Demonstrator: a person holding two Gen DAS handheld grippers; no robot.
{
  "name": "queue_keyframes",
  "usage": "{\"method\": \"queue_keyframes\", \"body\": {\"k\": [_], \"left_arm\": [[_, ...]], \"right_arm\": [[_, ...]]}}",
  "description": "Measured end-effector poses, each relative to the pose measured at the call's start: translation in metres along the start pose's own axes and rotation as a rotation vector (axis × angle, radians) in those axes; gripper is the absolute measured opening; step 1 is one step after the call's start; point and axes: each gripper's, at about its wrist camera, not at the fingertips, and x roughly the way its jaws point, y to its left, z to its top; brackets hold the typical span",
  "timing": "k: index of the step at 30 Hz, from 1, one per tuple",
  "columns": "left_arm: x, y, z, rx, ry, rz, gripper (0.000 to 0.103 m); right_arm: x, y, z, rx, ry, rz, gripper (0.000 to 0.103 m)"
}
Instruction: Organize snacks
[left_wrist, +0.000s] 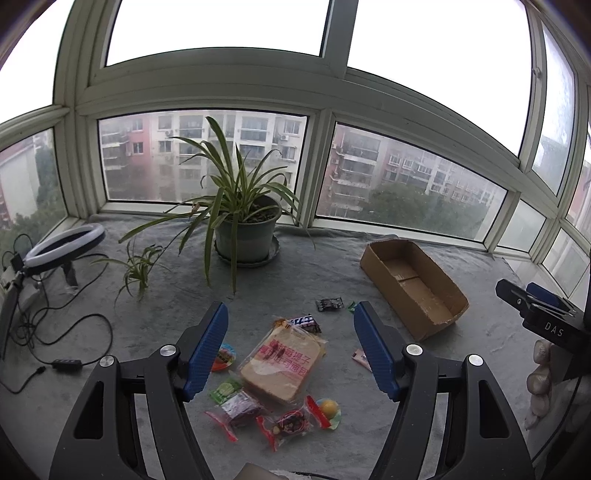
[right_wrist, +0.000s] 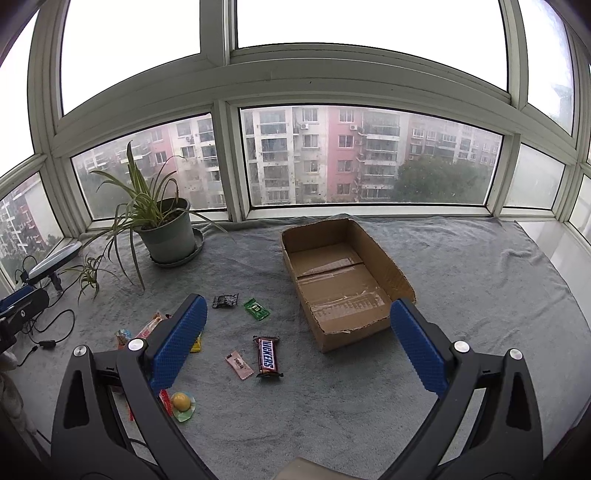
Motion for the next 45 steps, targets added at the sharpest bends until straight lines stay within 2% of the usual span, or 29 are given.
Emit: {"method": "queue_keyframes", "body": {"k": [45], "left_arm": [[0.004, 0.001, -0.003, -0.012, 0.014, -0.003, 0.071]], "right_arm": [[0.013, 0.006, -0.008, -0.015, 0.022, 0.001, 0.101]]}}
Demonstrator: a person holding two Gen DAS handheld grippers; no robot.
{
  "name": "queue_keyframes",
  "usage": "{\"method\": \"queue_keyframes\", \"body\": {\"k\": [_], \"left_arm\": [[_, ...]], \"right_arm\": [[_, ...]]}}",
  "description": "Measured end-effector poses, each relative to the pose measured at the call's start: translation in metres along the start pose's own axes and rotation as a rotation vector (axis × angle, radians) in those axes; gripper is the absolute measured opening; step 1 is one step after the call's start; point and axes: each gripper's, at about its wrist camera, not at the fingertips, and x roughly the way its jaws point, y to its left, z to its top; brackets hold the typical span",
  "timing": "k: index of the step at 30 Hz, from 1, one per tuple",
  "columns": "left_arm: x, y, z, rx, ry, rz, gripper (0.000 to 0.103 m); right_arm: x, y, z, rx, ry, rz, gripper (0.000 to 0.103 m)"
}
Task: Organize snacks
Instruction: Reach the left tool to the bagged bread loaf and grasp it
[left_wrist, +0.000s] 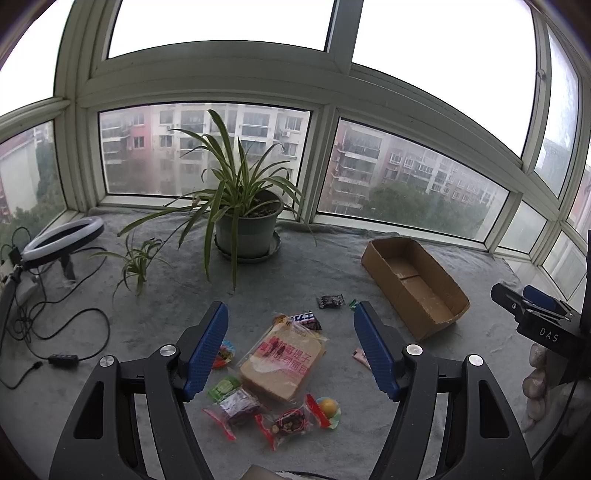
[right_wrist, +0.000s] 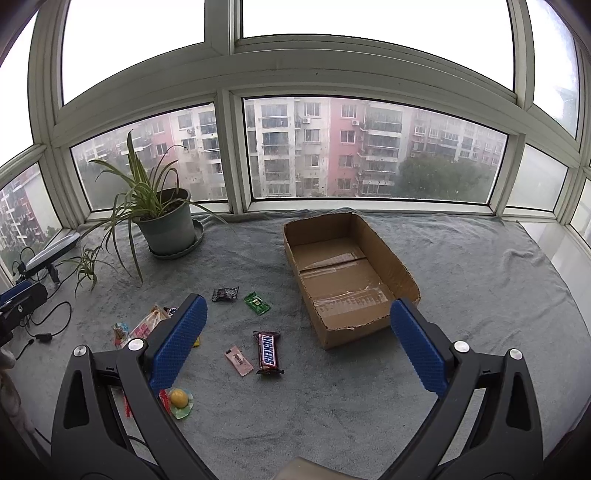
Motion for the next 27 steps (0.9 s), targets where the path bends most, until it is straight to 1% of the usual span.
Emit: {"method": "queue_keyframes", "body": {"k": [7, 10, 14, 17, 20, 22, 27], "left_arm": [[0.009, 0.012, -0.002, -0.021, 0.028, 0.013, 0.071], [0.014, 0.021, -0.006, -0.041, 0.050, 0.015, 0.071], [0.023, 0.034, -0.013, -0.078, 0.086, 0.011, 0.071], [0.031, 0.045, -0.019, -0.115, 0.117, 0.003, 0.071], [0.040, 0.054, -0.025, -0.150, 0.151, -0.013, 0.070], [0.047, 0.058, -0.028, -0.166, 0.174, -0.023, 0.071], [0.068, 0.066, -0.039, -0.211, 0.234, -0.069, 0.070]], "right_arm": [[0.021, -0.001, -0.008, 0.011, 0.073, 0.030, 0.101], [0.031, 0.001, -0.012, 0.010, 0.097, 0.038, 0.101], [0.049, 0.001, -0.017, 0.039, 0.142, 0.056, 0.101], [0.064, 0.003, -0.022, 0.055, 0.191, 0.085, 0.101], [0.076, 0.008, -0.026, 0.066, 0.230, 0.146, 0.101], [0.083, 0.013, -0.028, 0.072, 0.256, 0.161, 0.101], [0.098, 0.037, -0.035, 0.001, 0.303, 0.219, 0.101]]}}
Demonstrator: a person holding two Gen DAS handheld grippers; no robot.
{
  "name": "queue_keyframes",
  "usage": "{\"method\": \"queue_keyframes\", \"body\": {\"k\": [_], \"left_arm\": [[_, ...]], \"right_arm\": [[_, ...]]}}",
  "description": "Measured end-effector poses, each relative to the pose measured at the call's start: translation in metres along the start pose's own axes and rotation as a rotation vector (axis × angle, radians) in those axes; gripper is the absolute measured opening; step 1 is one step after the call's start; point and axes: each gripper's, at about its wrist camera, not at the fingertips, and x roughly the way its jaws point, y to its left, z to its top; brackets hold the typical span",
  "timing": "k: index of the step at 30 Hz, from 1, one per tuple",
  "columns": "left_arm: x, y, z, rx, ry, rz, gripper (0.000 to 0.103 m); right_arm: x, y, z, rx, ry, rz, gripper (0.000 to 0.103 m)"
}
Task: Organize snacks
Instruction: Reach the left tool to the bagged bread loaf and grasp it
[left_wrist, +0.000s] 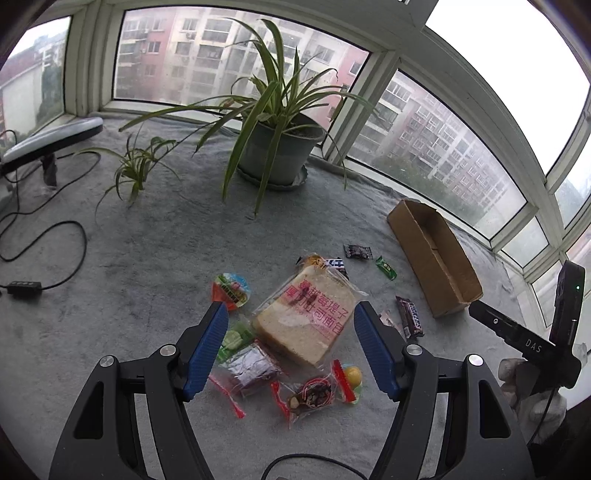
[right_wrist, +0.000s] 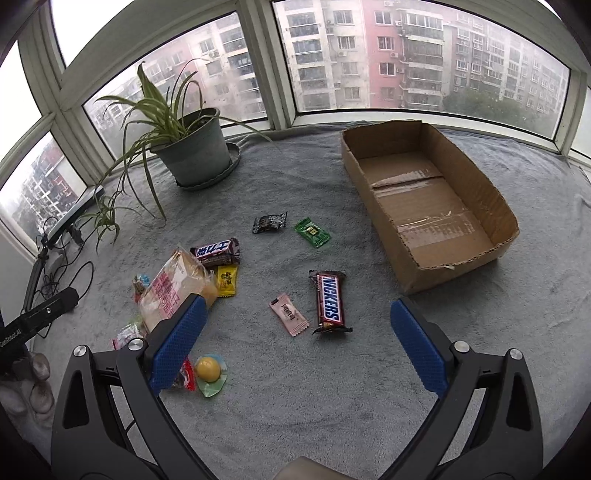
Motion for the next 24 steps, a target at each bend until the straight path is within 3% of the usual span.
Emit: {"method": "queue_keyframes", "body": {"k": [3, 5, 9, 15, 24], "left_arm": [[0.013, 0.003, -0.001, 0.002, 0.030, -0.013, 0.069], [0.021, 0.006, -0.001, -0.002, 0.045, -0.018, 0.068], [0.033, 0.011, 0.003, -0.002, 0.070, -0.039, 0.065], [0.057, 0.020, 0.013, -0.041, 0.122, -0.099, 0.050], [0.091, 0.023, 0.024, -0.028, 0.191, -0.147, 0.042]], "right_arm": [[0.014, 0.009, -0.001, -0.017, 0.038, 0.047, 0.101], [0.024, 0.015, -0.001, -0.026, 0.066, 0.079, 0.093], [0.046, 0.027, -0.002, -0.018, 0.132, 0.147, 0.088], [0.079, 0.040, -0.004, 0.031, 0.220, 0.255, 0.086], [0.119, 0.054, -0.004, 0.072, 0.305, 0.339, 0.063]]}}
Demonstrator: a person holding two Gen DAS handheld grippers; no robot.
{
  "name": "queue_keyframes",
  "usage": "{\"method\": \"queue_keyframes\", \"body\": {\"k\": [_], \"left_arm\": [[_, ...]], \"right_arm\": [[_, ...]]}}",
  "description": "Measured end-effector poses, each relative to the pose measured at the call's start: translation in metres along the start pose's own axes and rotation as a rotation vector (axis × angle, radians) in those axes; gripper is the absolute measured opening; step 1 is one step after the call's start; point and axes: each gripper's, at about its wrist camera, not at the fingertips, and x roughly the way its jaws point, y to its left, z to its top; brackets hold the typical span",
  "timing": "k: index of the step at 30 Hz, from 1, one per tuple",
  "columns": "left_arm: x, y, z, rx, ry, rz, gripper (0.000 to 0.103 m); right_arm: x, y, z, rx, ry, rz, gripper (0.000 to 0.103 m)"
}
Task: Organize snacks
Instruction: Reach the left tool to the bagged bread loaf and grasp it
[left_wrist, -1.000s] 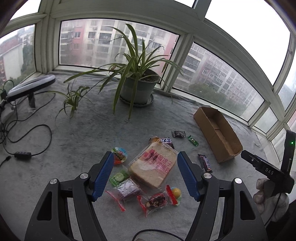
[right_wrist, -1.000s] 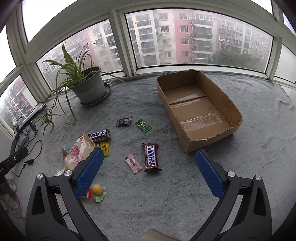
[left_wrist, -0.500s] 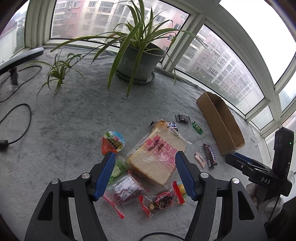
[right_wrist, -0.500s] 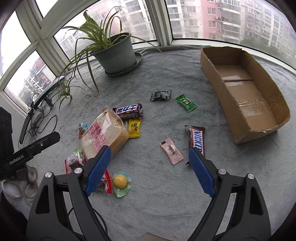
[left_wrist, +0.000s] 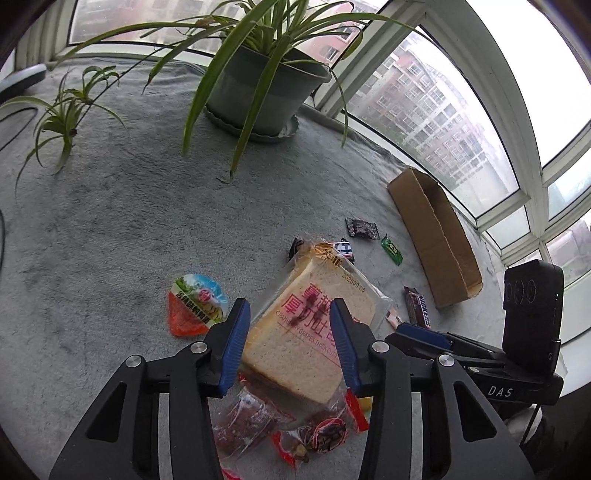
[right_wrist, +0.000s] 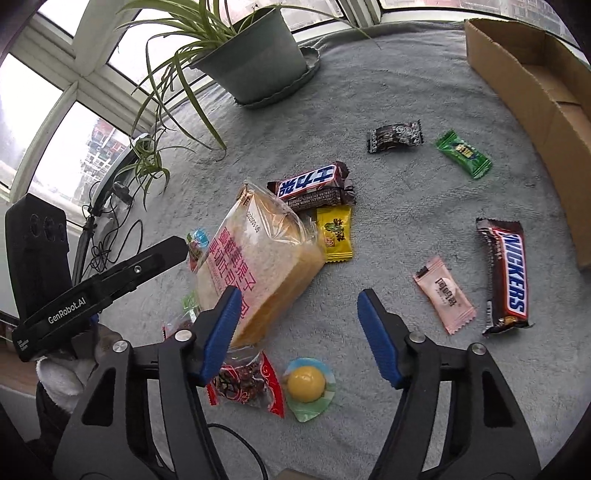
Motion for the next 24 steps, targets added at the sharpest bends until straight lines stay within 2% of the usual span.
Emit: {"method": "queue_keyframes", "body": {"k": [3, 10, 19, 24], "left_arm": [[0.009, 0.007, 0.003, -0.028, 0.024, -0.013, 0.036], [0.026, 0.015, 0.003, -0.033, 0.080, -0.022, 0.036], [0.024, 0.012, -0.007, -0.021, 0.116, -0.054, 0.036], [0.020, -0.005, -0.020, 0.030, 0.108, -0.029, 0.036]], "right_arm": [[0.009, 0.002, 0.001, -0.005, 0.023, 0.027, 0.055], [0.021, 0.008, 0.002, -0.004, 0.053, 0.079, 0.040], [0.024, 0.008, 0.004, -0.017, 0.041, 0.066, 0.037], [0.018, 0.004, 0.005, -0.036, 0.035, 0.050, 0.037]]}}
